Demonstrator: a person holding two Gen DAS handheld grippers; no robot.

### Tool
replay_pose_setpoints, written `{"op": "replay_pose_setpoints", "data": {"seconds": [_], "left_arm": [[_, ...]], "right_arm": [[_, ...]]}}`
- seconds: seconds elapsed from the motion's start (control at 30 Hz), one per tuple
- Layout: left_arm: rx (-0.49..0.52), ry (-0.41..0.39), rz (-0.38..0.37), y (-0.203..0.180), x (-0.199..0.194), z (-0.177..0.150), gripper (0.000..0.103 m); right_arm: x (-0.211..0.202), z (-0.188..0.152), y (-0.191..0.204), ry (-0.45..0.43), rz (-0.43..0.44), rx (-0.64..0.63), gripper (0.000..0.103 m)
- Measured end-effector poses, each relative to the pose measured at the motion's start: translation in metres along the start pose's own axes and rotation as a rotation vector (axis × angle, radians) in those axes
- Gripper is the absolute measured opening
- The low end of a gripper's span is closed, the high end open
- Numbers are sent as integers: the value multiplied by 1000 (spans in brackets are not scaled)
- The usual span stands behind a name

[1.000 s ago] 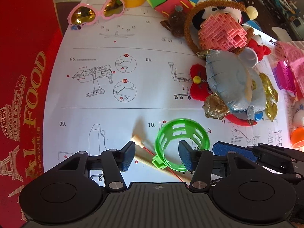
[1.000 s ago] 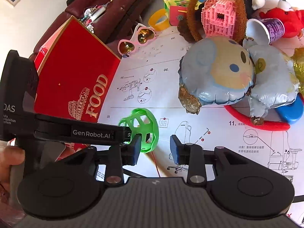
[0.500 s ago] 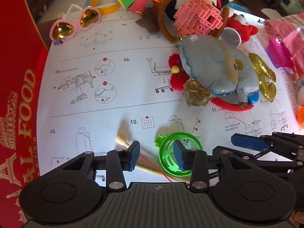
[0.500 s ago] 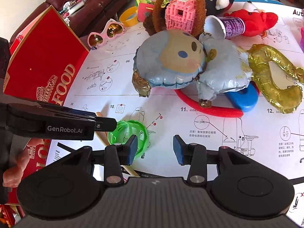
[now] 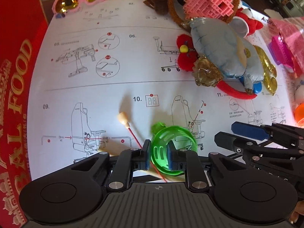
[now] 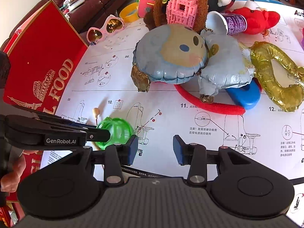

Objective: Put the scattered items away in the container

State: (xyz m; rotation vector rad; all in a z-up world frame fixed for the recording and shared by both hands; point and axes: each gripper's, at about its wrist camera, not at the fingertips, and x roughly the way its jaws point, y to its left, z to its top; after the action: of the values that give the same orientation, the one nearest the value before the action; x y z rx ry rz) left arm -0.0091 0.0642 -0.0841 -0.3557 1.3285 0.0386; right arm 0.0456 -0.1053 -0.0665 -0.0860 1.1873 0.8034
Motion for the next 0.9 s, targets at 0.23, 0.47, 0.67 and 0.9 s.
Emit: {"op": "replay_pose_setpoints", "data": {"seconds": [0.23, 0.47, 0.67, 0.9], "left_arm": [[-269, 68, -227, 49, 7, -3, 3], [-275, 76, -194, 52, 10, -3, 22], [-197, 81, -152, 37, 3, -1, 33], [-181, 84, -158, 28, -3, 4, 76]], "right_arm": [[12, 1, 7, 19, 3, -40, 46], [15, 1, 8, 29, 181, 16, 47], [9, 6, 8, 18, 205, 26, 43], [-7, 3, -22, -16, 281, 109, 43]]}}
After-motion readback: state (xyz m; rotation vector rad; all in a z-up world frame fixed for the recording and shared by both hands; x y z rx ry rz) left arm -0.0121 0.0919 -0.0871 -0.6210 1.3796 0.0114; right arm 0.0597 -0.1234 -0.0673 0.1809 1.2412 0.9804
